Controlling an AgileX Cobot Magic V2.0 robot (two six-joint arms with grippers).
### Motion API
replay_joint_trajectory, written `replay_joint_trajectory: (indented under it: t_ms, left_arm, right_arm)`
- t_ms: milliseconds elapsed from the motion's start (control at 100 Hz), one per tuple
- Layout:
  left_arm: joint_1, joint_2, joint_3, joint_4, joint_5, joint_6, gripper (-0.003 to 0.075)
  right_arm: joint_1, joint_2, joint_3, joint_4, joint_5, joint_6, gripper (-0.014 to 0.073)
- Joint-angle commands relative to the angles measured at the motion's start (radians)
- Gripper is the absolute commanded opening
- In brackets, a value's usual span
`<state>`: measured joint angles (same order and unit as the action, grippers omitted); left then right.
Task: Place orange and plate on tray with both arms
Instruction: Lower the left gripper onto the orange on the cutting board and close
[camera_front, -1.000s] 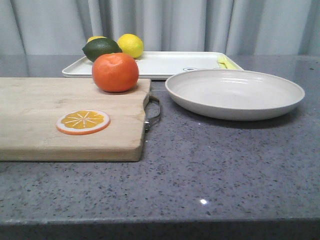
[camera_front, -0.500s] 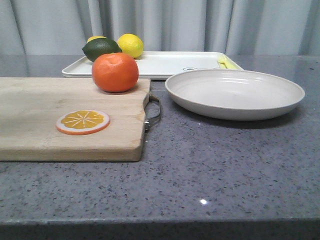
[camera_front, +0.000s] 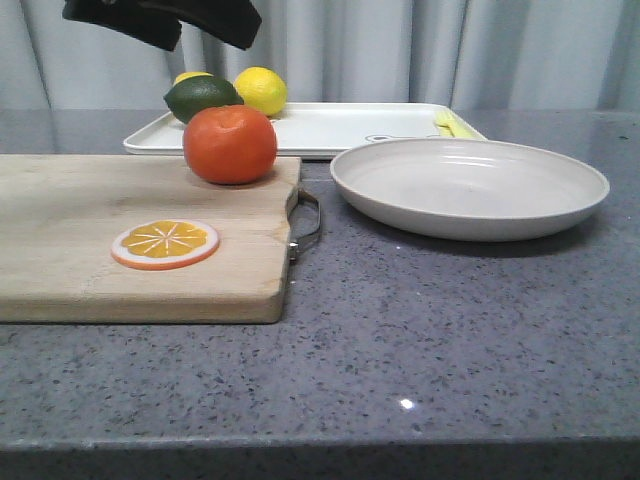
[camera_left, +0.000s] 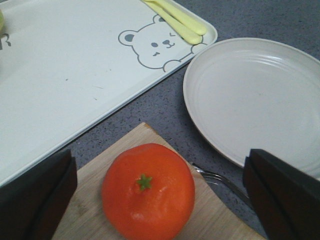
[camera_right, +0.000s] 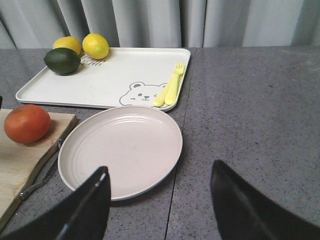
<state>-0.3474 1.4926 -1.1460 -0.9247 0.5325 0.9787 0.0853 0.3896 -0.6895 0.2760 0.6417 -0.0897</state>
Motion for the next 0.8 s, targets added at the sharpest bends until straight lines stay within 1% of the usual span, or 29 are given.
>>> replay_joint_trajectory:
  t_ms: [0,570,790]
  left_arm:
    - [-0.009,-0.003,-0.054,-0.041,-0.032,-0.012,0.0638]
    - [-0.009,0.13,-0.063,-0.044,-0.034,-0.031,0.0638]
    - [-0.009,0.151,-0.063,-0.04,-0.036,-0.031,0.0638]
  right_arm:
    - [-0.007,0.015,-0.032,0.0,-0.083,-0.009,0.0451]
    - [-0.007,0.015,-0.032,-0.001,-0.084,-0.009,0.0451]
    - [-0.007,0.015,-0.032,-0.002,-0.084,-0.009,0.0451]
